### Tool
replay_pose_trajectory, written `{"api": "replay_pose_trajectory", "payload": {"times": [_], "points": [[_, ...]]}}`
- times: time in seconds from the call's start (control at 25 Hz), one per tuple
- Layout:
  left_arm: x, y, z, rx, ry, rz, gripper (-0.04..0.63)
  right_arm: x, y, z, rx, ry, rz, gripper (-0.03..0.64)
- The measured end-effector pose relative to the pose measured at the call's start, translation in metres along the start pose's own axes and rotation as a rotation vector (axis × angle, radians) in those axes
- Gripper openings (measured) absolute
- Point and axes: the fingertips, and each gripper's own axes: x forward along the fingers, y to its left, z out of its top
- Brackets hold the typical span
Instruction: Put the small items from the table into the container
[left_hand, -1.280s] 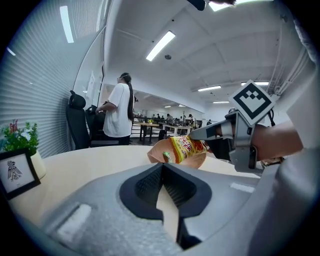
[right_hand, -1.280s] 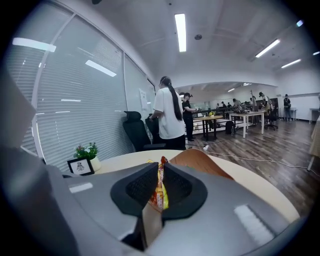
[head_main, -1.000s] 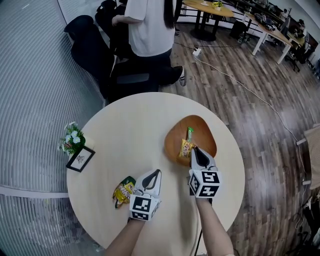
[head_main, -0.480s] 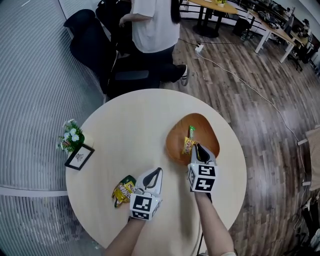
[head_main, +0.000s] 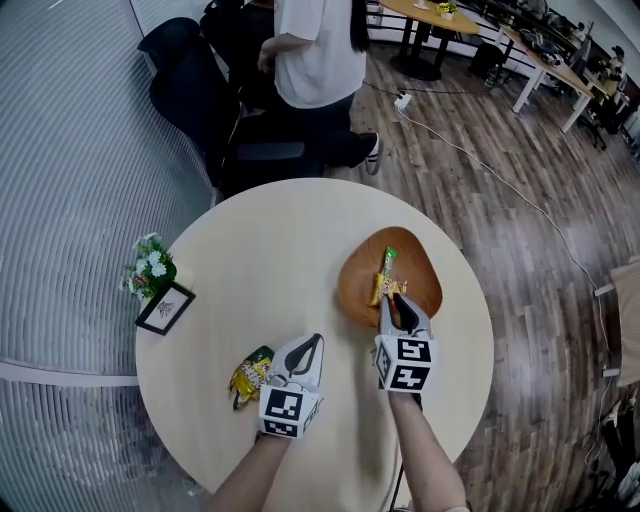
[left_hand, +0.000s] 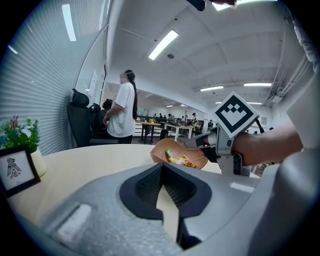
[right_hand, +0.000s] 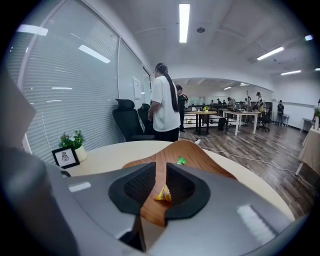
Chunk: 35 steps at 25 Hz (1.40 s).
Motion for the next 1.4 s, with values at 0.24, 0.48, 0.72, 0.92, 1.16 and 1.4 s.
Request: {"api": "replay_pose_trajectory", "payload": {"times": [0.24, 0.48, 0.72, 0.92, 1.16, 1.4], "points": [[-0.027, 0.011, 0.004, -0.001, -0.013, 0.041, 0.000, -0.019, 0.049, -0.001, -0.016, -0.027, 0.074, 0.003], [-0.067, 0.036, 0.002, -0.003, -0.016, 0.112, 0.000, -0.039, 0.110, -0.004, -0.032, -0.047, 0.176, 0.003], [-0.104, 0.050, -0.010, -0.024, -0.007, 0.158, -0.005, -0.059, 0.162, -0.022, -0.038, -0.040, 0.270, 0.003], [-0.133, 0.056, -0.021, -0.049, -0.030, 0.192, -0.002, -0.075, 0.201, -0.049, -0.070, -0.007, 0.346, 0.003], [-0.171, 0.076, -0.047, -0.071, -0.012, 0.281, 0.000, -0.082, 0.241, -0.087, -0.134, 0.061, 0.422, 0.042], [-0.206, 0.098, -0.065, -0.113, 0.000, 0.347, 0.000, -0.085, 0.291, -0.122, -0.218, 0.123, 0.519, 0.179]]}}
